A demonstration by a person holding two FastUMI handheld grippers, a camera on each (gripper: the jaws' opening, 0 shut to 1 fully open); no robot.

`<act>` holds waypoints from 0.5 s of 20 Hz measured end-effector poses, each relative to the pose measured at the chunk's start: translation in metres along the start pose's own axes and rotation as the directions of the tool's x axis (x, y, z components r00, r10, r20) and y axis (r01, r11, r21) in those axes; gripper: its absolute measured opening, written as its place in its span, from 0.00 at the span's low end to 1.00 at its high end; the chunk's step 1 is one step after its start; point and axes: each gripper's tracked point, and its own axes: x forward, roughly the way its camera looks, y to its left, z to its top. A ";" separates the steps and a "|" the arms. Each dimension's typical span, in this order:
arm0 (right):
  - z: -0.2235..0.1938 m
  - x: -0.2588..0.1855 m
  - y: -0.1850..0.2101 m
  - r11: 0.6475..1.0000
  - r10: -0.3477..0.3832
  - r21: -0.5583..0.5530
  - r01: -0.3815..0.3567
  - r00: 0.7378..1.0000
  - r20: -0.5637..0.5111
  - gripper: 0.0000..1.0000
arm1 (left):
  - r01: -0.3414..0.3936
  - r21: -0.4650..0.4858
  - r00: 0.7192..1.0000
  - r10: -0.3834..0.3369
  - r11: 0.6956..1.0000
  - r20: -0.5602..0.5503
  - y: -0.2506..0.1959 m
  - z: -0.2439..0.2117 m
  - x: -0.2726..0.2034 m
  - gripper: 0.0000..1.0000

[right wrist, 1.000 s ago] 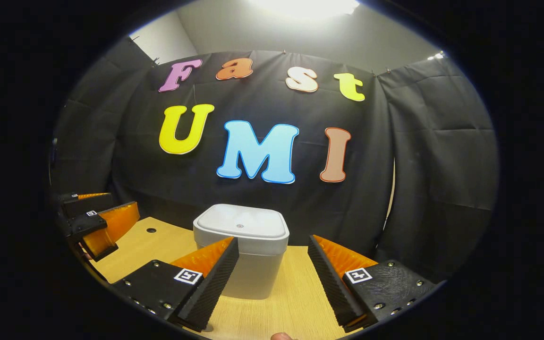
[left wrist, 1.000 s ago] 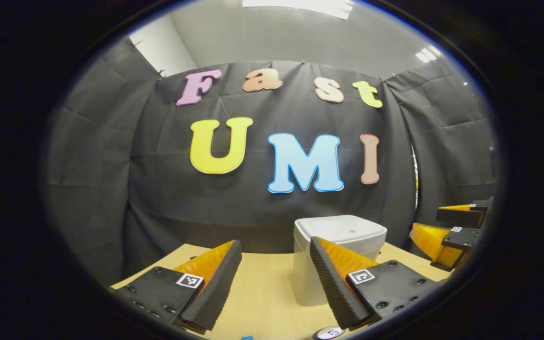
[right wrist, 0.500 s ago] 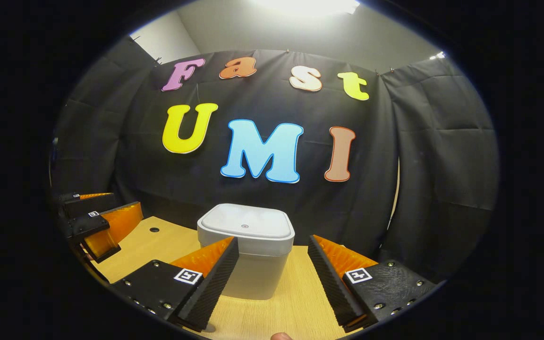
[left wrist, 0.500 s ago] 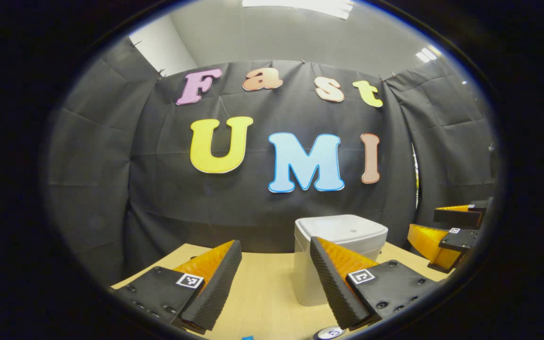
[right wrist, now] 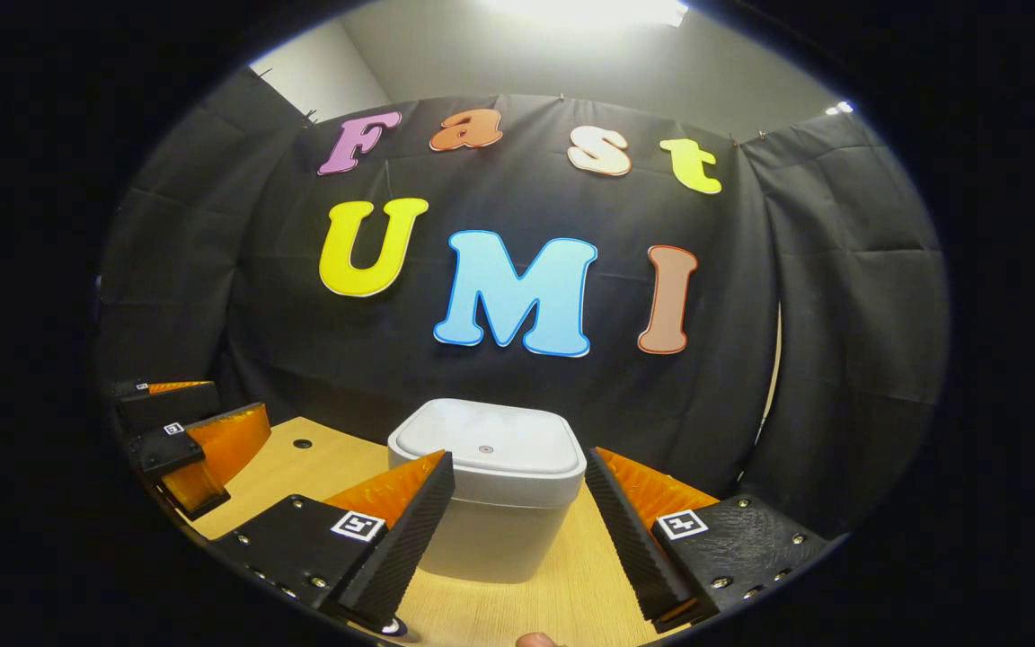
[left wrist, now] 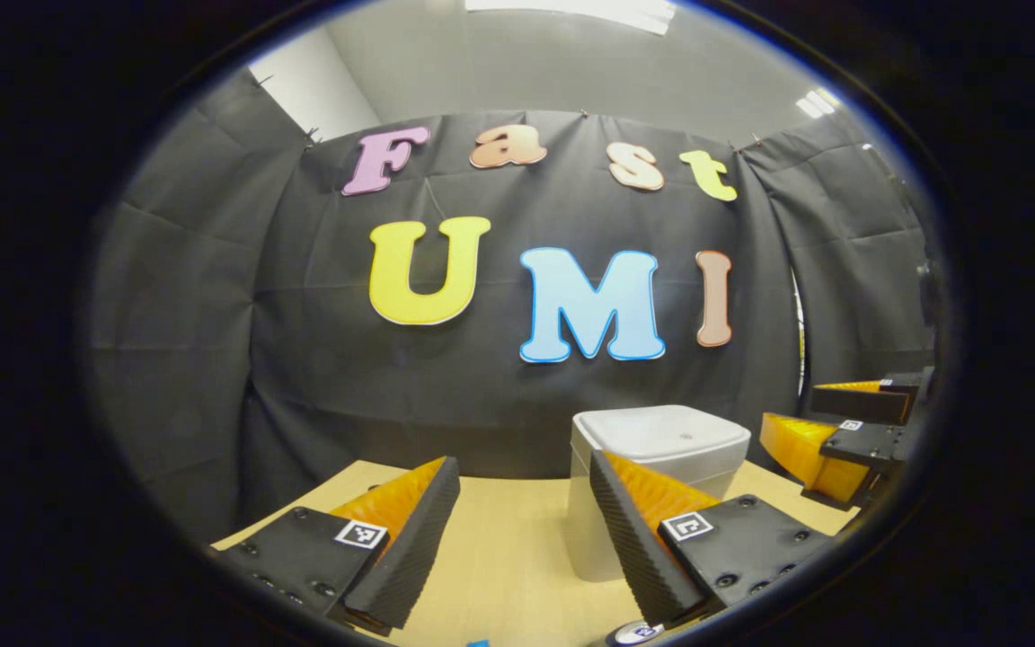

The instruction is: Press the lid of the desktop garbage bin to open it, pick up the crumpled paper on the desktop and throw it into the bin, then pick up the pop can on the desktop and drop it into the bin, and finally close the garbage bin lid.

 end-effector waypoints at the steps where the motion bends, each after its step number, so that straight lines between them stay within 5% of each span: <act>1: 0.002 0.006 0.001 1.000 0.002 0.005 -0.002 1.000 0.001 0.94 | -0.006 -0.001 1.000 0.006 1.000 -0.001 0.003 -0.001 0.001 0.93; 6: 0.005 0.036 0.002 1.000 -0.001 0.022 0.001 1.000 -0.004 0.94 | -0.031 -0.011 0.999 0.031 0.999 -0.017 0.019 -0.006 0.004 0.99; 10: 0.003 0.051 0.003 0.999 0.008 0.047 -0.007 1.000 -0.016 0.94 | -0.048 -0.019 0.998 0.047 0.999 -0.031 0.024 -0.011 0.006 0.95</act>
